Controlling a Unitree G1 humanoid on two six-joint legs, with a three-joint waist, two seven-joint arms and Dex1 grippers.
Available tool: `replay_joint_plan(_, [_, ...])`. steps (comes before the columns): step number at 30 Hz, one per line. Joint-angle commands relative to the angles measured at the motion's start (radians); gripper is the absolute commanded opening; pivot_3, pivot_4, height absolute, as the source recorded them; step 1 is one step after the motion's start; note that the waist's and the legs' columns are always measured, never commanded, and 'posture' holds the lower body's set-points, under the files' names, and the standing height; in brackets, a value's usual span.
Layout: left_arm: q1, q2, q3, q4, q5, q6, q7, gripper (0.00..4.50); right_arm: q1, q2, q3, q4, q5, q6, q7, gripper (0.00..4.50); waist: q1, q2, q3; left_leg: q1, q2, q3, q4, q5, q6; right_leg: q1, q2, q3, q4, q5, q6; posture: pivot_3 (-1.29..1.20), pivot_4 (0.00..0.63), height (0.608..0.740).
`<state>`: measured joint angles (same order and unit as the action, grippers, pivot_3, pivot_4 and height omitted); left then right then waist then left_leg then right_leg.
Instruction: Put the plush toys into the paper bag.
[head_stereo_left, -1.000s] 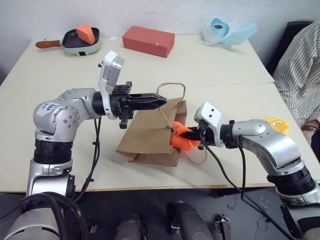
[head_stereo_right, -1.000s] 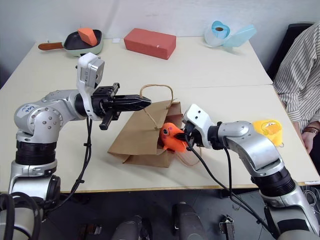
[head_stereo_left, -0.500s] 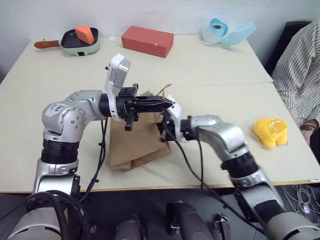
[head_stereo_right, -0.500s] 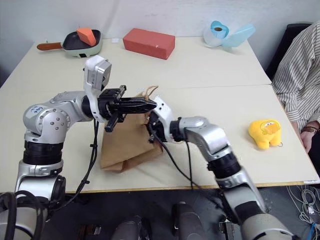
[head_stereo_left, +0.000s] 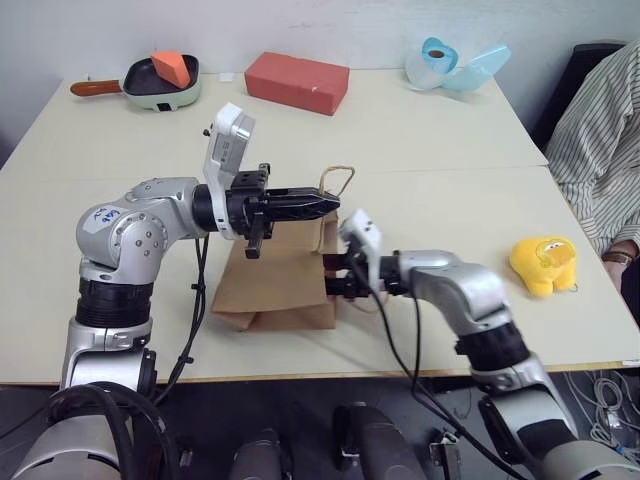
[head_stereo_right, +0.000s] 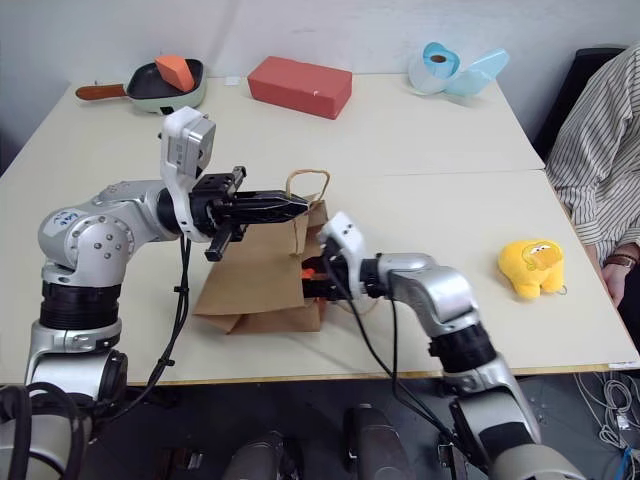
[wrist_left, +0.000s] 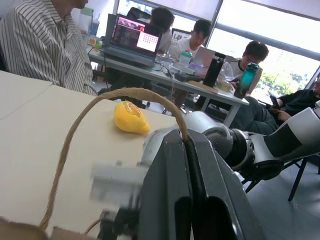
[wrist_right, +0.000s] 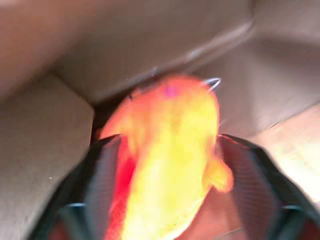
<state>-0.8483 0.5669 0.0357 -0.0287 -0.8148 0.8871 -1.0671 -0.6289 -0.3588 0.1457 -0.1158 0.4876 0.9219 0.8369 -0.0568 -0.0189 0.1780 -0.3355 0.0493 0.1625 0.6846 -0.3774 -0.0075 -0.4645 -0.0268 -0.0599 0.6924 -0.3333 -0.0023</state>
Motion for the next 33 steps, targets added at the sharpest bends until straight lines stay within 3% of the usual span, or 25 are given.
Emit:
replay_joint_plan(1, [0.015,0.019,0.048,-0.044,-0.029,0.011,0.011,0.0,0.081,-0.076,-0.178,-0.252,0.126,0.104,-0.049,4.47,0.002,0.0,0.0,0.0,0.0,-0.001,0.0,0.0,0.0,0.0,0.0,0.0,0.0,0.0,0.0,0.0,0.15,0.74])
replay_joint_plan(5, [0.029,0.026,0.065,-0.064,-0.046,0.027,0.022,0.0,0.168,-0.175,-0.386,-0.401,0.23,0.216,-0.12,4.47,0.003,0.0,0.0,0.0,0.0,-0.002,0.0,0.0,0.0,0.0,0.0,0.0,-0.001,0.0,0.0,0.0,0.15,0.74])
replay_joint_plan(7, [0.037,0.03,0.071,-0.076,-0.053,0.031,0.025,0.0,0.192,-0.239,-0.555,-0.415,0.255,0.272,-0.176,4.47,0.003,0.0,0.0,0.0,0.0,-0.001,0.0,0.0,0.0,0.001,0.0,0.0,-0.001,0.0,0.0,0.0,0.15,0.74])
replay_joint_plan(10, [0.048,0.03,0.074,-0.089,-0.06,0.032,0.033,0.0,0.247,-0.357,-0.735,-0.358,0.163,0.282,-0.284,4.47,0.012,0.0,0.0,0.0,-0.001,-0.002,-0.001,0.0,0.0,0.001,0.0,0.0,-0.001,0.0,0.0,0.0,0.15,0.74])
replay_joint_plan(13, [0.051,0.029,0.074,-0.092,-0.065,0.028,0.036,0.0,0.342,-0.442,-0.793,-0.263,0.021,0.222,-0.384,4.47,0.021,0.0,0.0,0.0,-0.001,-0.001,-0.001,0.0,0.0,0.002,0.0,0.0,-0.003,0.0,0.0,0.0,0.15,0.74])
replay_joint_plan(19, [0.055,0.019,0.069,-0.094,-0.063,0.02,0.044,0.0,0.332,-0.377,-0.811,-0.075,-0.068,0.149,-0.523,4.47,0.01,0.0,0.0,0.003,-0.002,-0.001,-0.002,0.0,-0.001,0.002,0.002,0.005,0.0,0.0,0.0,0.0,0.15,0.74])
replay_joint_plan(25, [0.051,0.019,0.069,-0.094,-0.059,0.015,0.045,0.0,0.212,-0.24,-0.891,0.191,0.041,0.196,-0.53,4.47,0.0,0.0,0.0,0.004,-0.002,0.0,-0.001,0.0,-0.001,0.001,0.002,0.006,0.001,0.0,0.0,0.0,0.15,0.74])
replay_joint_plan(29, [0.047,0.029,0.078,-0.096,-0.061,0.018,0.046,0.0,0.248,-0.213,-0.849,0.198,0.028,0.152,-0.535,3.56,0.005,0.0,0.0,0.003,-0.002,-0.001,-0.002,0.001,-0.002,0.001,0.002,0.006,0.001,0.0,0.0,0.0,0.15,0.74])
replay_joint_plan(33, [0.047,0.04,0.083,-0.095,-0.06,0.018,0.047,0.0,0.229,-0.186,-0.884,0.142,0.11,0.167,-0.532,2.18,0.003,0.0,0.0,0.003,-0.002,-0.001,-0.002,0.001,-0.001,0.002,0.002,0.006,0.0,0.0,0.0,0.0,0.15,0.74])
